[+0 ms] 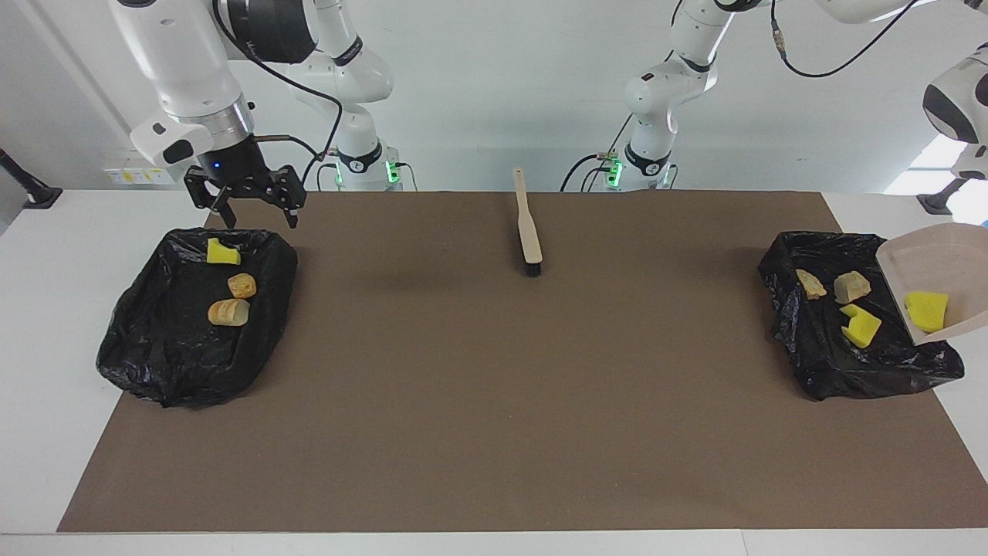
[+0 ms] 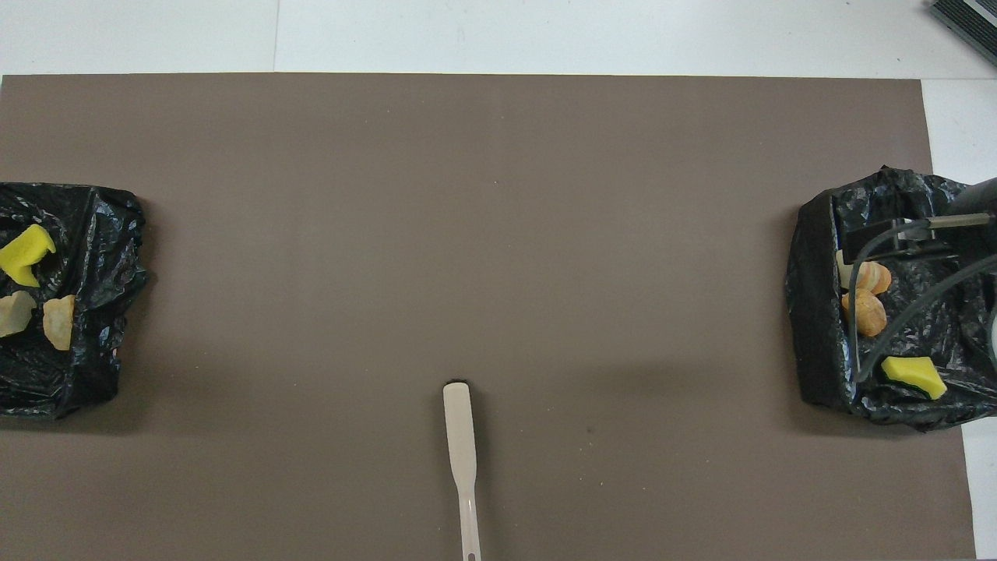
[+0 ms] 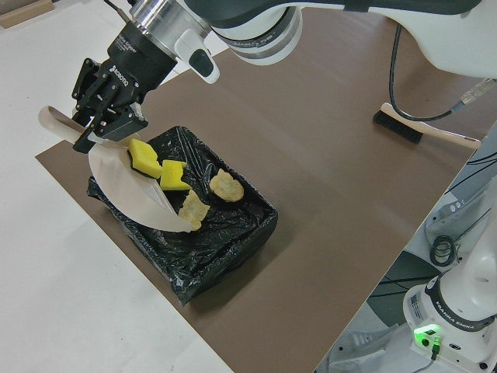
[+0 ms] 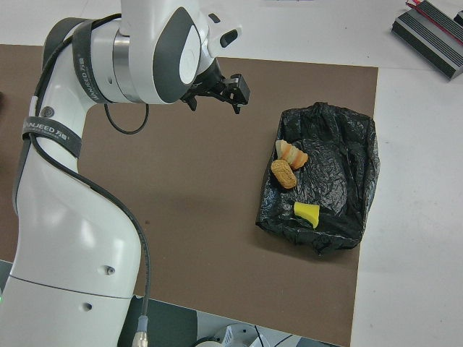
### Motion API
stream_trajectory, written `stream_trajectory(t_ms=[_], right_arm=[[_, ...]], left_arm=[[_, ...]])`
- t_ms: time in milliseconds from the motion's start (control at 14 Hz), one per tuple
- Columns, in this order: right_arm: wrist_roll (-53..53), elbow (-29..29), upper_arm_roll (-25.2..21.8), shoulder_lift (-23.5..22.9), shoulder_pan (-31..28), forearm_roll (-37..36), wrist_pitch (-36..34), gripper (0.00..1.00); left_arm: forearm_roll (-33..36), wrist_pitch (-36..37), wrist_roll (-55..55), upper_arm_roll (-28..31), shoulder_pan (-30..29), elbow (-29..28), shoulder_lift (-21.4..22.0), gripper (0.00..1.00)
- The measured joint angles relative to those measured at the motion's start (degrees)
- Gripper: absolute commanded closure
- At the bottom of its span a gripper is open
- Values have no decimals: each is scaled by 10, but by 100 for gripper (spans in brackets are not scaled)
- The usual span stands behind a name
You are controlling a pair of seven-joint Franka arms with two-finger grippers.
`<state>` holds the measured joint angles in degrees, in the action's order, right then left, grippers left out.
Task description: Sweep and dump trash in bin
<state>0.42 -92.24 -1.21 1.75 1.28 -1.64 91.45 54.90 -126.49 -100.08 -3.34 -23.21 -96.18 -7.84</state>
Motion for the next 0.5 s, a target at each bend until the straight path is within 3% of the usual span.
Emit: stream_trajectory(t_ms=[500], right_arm=[[8,-29,0,33,-12,21,-20,0]], left_arm=[[77,2,2,0,41,-12,2,100]])
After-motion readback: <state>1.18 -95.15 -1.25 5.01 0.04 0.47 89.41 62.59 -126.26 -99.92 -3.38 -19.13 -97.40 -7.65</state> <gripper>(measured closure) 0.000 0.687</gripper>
